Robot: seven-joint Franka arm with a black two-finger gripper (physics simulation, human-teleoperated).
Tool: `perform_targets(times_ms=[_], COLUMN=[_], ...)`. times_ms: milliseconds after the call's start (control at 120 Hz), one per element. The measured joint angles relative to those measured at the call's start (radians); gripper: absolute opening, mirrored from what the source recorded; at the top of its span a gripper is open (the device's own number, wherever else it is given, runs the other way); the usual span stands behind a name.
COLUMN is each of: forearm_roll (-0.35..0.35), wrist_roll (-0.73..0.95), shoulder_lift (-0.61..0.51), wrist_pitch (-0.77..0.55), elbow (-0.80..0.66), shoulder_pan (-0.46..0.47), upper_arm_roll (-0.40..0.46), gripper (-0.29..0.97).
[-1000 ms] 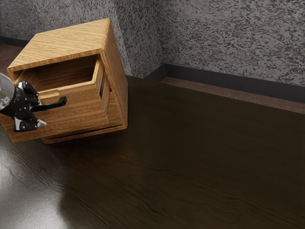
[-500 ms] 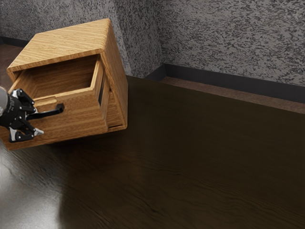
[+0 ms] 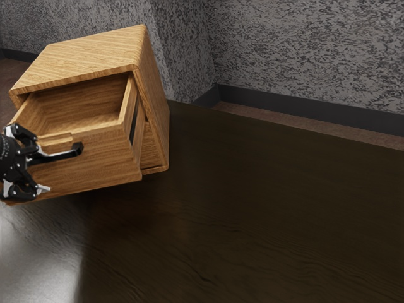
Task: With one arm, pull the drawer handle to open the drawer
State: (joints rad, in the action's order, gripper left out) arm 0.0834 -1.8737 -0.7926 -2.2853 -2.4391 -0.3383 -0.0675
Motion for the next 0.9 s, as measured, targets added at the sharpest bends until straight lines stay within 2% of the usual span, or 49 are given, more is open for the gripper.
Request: perform_targets(times_ms=[167,275,308,392,458,533,592,758,900], forearm_roll=[0.014,0.039,0.042,0.055,0.037,0.003,-0.018,-0.115,-0.127], wrist_roll=[0.015,0.022,0.025,0.038,0.062,0.089,0.107,0.150,0.182], shoulder_lift=[-0.035,-0.058,-0.025,0.239,0.364,0.416,0.432,0.448,0.488], wrist_pitch=[0.026,0.099,0.143,0.332,0.462,0.565,0.622,0.702,0.708], elbow=[0.019,0.141,0.243,0.705,0.855,0.863,0.854,0.733,0.681], shoulder_pan=[0.001,0.025,0.085,0.364,0.548,0.656,0.696,0.671,0.659], upper_arm_roll=[0.022,0.070,0.081,0.088,0.075,0.065,0.062,0.064,0.003], gripper=[0.58,0.62,0.63,0.65,0.66,0.66,0.67,0.67,0.68])
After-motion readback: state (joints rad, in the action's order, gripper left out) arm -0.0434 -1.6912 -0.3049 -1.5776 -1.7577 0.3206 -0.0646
